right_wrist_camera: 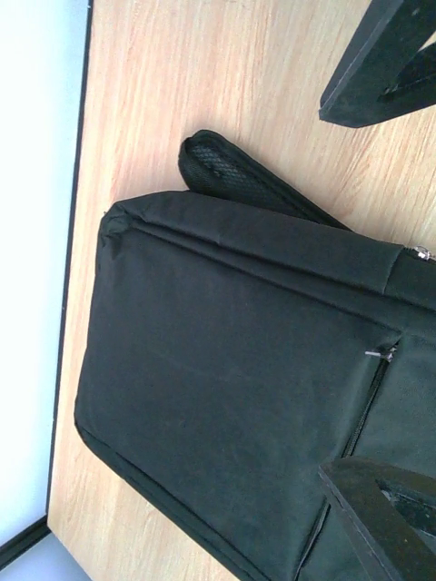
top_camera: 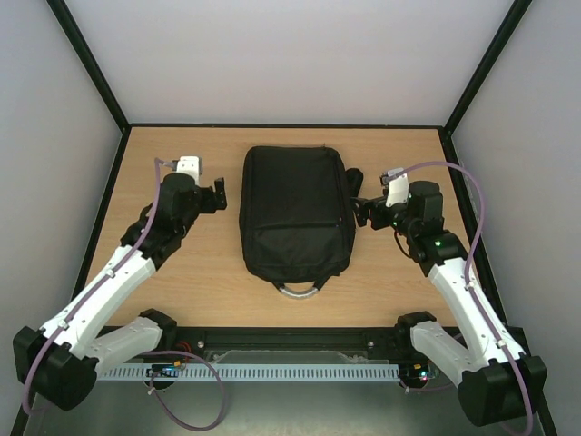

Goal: Pack the student bag
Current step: Reset both arms

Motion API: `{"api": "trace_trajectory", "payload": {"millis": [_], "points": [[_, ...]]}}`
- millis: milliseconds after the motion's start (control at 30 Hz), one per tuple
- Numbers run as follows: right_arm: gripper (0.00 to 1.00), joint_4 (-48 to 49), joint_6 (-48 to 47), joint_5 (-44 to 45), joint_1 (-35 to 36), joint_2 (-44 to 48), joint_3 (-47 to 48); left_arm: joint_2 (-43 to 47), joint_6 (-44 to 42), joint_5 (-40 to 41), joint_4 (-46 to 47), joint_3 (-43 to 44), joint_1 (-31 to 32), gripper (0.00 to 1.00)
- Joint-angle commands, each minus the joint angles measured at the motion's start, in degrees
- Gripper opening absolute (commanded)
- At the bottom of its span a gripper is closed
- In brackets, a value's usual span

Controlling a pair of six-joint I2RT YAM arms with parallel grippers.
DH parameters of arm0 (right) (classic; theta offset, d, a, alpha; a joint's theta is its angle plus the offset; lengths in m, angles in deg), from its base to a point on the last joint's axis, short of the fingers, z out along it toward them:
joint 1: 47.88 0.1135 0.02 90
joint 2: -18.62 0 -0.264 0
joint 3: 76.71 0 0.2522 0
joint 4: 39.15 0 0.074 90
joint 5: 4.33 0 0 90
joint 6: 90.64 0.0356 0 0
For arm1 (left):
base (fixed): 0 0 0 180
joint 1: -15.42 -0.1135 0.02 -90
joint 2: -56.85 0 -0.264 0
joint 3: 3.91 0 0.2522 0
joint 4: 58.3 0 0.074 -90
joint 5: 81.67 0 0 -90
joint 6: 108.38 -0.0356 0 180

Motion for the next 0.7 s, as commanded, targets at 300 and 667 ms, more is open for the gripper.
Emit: {"api": "trace_trajectory", "payload": {"millis": [300, 667], "points": [[0.99, 6.1, 11.7, 15.1, -0.2, 0.9, -2.2, 2.5, -8.3, -5.8, 5.4, -5.5, -0.1, 1.0], [0.99, 6.3, 10.3, 14.1, -0.2, 0.4, -2.8, 2.5, -9.2, -7.5, 5.2, -5.4, -0.1, 0.99]]}}
